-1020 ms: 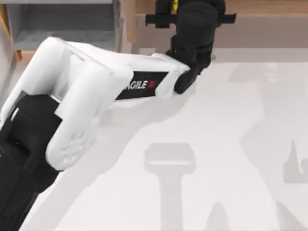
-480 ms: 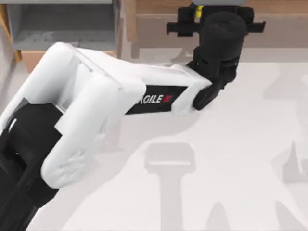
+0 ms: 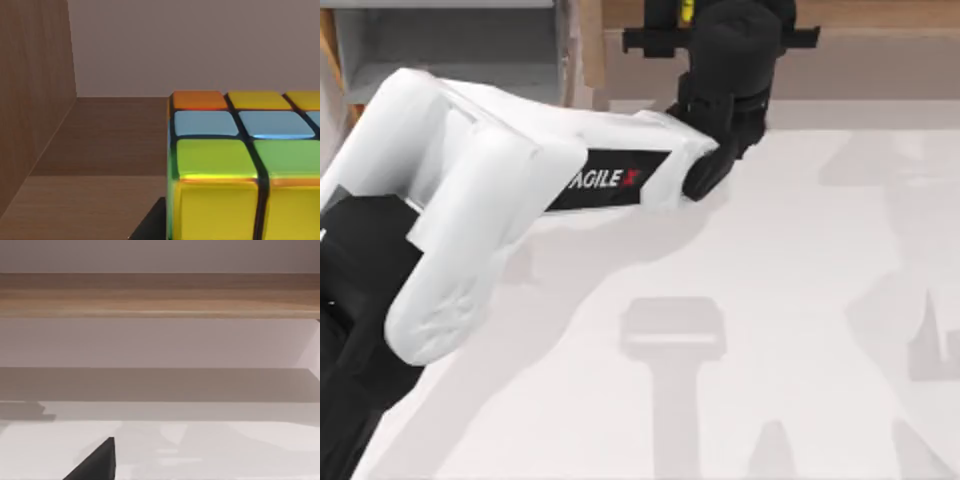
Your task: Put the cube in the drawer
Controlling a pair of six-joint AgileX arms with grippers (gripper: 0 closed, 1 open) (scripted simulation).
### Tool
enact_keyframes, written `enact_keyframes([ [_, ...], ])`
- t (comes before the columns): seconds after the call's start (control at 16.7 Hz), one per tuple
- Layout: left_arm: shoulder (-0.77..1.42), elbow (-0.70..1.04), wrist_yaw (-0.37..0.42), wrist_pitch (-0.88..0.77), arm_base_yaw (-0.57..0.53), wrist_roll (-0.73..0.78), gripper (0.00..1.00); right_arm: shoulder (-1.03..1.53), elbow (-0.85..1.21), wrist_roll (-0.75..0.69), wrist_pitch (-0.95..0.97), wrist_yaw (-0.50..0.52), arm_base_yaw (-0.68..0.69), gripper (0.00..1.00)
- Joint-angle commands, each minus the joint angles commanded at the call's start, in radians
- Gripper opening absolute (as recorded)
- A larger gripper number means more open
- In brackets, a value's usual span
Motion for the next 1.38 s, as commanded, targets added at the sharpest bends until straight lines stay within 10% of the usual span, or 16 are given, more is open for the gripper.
enact_keyframes([
  [0.6,-0.034,0.080,0.085,-0.187,-0.036,0.094,0.00,0.000,0.000,0.000,0.000,0.000,0.000,1.00],
  [1.38,-0.151,0.307,0.439,-0.983,-0.223,0.343,0.00,0.000,0.000,0.000,0.000,0.000,0.000,1.00],
])
